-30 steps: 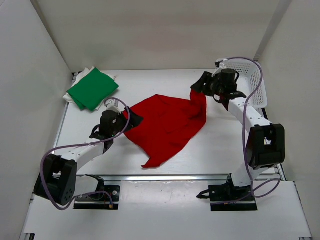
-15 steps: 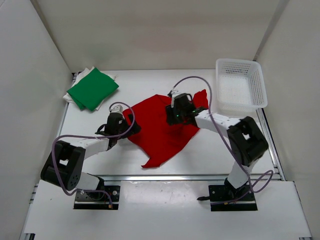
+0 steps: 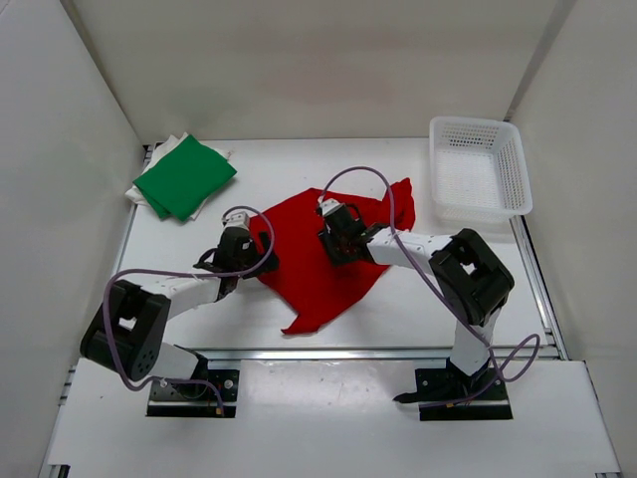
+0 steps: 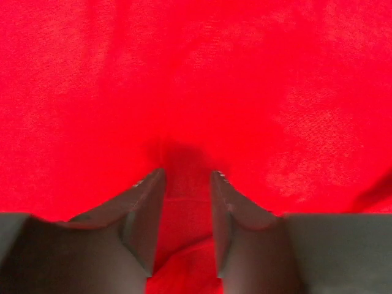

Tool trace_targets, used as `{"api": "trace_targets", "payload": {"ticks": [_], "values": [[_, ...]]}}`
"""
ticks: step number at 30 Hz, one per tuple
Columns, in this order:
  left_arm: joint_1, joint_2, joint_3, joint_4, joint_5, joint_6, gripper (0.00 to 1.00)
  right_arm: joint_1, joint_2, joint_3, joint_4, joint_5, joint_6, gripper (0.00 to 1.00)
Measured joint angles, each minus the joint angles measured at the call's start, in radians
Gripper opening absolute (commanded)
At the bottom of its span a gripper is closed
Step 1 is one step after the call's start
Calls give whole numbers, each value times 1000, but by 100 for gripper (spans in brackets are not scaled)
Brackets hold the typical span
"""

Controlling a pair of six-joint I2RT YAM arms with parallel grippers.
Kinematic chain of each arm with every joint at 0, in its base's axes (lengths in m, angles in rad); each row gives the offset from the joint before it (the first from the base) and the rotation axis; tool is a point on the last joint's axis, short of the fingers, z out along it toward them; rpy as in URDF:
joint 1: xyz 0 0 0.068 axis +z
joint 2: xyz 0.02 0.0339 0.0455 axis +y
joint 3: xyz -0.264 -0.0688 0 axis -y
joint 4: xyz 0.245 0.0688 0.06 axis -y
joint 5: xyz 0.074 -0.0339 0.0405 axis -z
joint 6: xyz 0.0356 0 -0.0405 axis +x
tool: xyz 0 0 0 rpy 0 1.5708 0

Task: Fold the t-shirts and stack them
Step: Flatten out the tshirt

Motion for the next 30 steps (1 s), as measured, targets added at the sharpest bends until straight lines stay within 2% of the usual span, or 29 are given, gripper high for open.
{"api": "trace_targets", "payload": {"ticks": [2, 3, 4, 5, 6, 8, 11, 14, 23, 26, 30], "values": [[-1, 30, 15, 27, 2, 0, 43, -12, 6, 0, 1, 5, 5, 23], [0, 47, 25, 40, 7, 0, 38, -19, 10, 0, 1, 5, 5, 18], [1, 63, 34, 59, 14, -1, 27, -28, 17, 6, -4, 4, 7, 5], [2, 75, 39, 76, 22, -5, 17, -37, 26, 17, -9, -2, 14, 0], [2, 80, 40, 86, 27, -8, 8, -43, 32, 29, -13, -3, 15, 0], [0, 82, 45, 83, 30, -15, 0, -56, 35, 43, -21, 9, 25, 1], [-11, 69, 68, 37, 28, -21, 0, -76, 7, 45, -36, 30, 36, 0], [-19, -2, 103, -13, 30, -23, 0, -99, -87, 45, -60, 47, 51, 0], [34, -355, 172, -100, 33, -5, 0, -183, -576, 87, -66, 52, 77, 0], [61, -403, 163, -128, 43, 3, 17, -221, -648, 156, -80, 18, 77, 0], [59, -379, 112, -134, 44, 8, 51, -362, -616, 272, -57, -98, 85, 0]]}}
